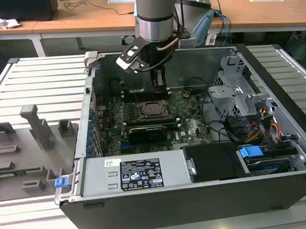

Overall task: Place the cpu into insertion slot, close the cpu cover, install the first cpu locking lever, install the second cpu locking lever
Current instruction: 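Close the cpu cover, then install the first cpu locking lever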

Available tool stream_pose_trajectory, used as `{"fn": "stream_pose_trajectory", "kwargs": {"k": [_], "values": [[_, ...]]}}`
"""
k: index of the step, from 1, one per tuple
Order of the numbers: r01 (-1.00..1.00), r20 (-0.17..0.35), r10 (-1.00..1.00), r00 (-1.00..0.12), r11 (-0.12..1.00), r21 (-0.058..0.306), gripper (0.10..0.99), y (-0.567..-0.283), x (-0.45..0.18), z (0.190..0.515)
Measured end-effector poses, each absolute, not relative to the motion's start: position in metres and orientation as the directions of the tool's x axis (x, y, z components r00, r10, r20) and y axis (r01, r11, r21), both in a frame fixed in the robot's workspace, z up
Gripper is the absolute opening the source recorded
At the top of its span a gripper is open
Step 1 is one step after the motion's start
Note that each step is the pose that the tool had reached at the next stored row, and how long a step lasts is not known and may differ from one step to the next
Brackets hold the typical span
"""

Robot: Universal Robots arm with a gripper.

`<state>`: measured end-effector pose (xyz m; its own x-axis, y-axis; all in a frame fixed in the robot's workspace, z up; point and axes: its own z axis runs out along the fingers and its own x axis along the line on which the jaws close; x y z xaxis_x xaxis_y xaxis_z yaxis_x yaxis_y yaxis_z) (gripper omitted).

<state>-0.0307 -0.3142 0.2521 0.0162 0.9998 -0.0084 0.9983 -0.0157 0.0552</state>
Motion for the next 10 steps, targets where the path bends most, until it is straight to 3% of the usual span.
{"fn": "stream_pose_trajectory", "kwargs": {"k": [10], "values": [[0.998,-0.009,1.000,0.016,-0.016,0.055,0.106,-0.314,-0.047,0.253]]}}
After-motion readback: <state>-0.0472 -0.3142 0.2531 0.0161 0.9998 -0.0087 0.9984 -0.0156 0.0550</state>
